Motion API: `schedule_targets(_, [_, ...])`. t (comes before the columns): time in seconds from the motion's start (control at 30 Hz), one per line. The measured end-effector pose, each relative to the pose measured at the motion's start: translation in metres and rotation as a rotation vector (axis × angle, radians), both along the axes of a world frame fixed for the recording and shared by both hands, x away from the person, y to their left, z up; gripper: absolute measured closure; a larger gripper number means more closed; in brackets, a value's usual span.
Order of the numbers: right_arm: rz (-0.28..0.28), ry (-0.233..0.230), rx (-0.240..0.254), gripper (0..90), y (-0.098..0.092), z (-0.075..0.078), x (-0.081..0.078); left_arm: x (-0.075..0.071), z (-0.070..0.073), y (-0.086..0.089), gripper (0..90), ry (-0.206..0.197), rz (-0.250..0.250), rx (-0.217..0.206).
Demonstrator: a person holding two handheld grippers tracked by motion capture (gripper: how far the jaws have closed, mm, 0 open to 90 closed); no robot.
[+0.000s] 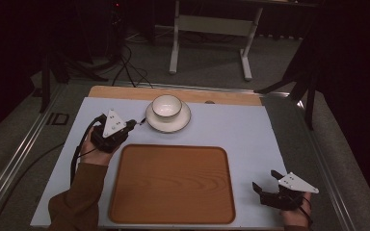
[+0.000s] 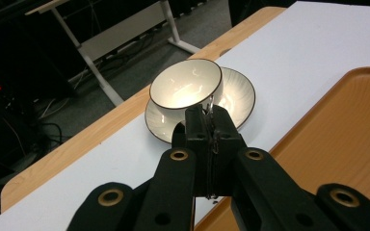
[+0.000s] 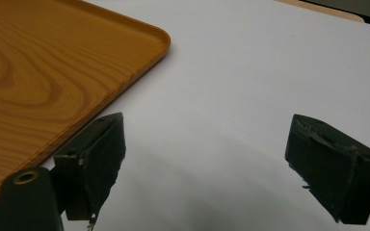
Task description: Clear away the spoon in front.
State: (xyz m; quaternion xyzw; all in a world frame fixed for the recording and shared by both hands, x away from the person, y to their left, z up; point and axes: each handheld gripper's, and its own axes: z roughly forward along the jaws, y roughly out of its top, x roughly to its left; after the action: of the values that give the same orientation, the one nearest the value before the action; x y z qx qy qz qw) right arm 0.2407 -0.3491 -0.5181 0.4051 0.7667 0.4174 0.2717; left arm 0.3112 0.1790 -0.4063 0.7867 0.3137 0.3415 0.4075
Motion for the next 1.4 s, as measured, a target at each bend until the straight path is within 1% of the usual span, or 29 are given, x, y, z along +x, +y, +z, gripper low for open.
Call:
schedule_targets(0.2, [-0.001,0.000,0.001,14.0,0.000,0.000,0.000,-0.005,-0.003,0.001,89.0,0.001,-0.002,0.017])
schedule_targets(0.53, [-0.001,-0.002,-0.001,14.0,0.001,0.000,0.000,-0.014,-0.008,0.006,89.0,0.006,-0.005,0.012])
schedule_targets(0.6, [-0.001,-0.001,-0.002,14.0,0.001,0.000,-0.001,-0.017,-0.010,0.009,89.0,0.008,-0.006,0.019])
schedule_targets(1.0, [-0.001,0.001,-0.004,14.0,0.001,0.000,0.000,-0.028,-0.020,0.018,88.9,0.029,0.000,0.002])
schedule_targets(1.13, [-0.002,0.000,-0.005,14.0,0.001,0.000,0.000,-0.033,-0.023,0.019,88.9,0.035,-0.007,0.011])
schedule_targets(1.23, [-0.003,0.000,-0.004,14.1,0.001,0.000,0.000,-0.035,-0.024,0.020,88.9,0.037,-0.006,0.007])
schedule_targets(1.27, [-0.002,0.000,-0.005,14.1,0.001,0.000,0.000,-0.038,-0.026,0.021,88.9,0.042,-0.009,0.013])
schedule_targets(1.4, [-0.003,0.000,-0.005,14.1,0.001,0.000,0.000,-0.043,-0.028,0.022,88.9,0.048,-0.013,0.022])
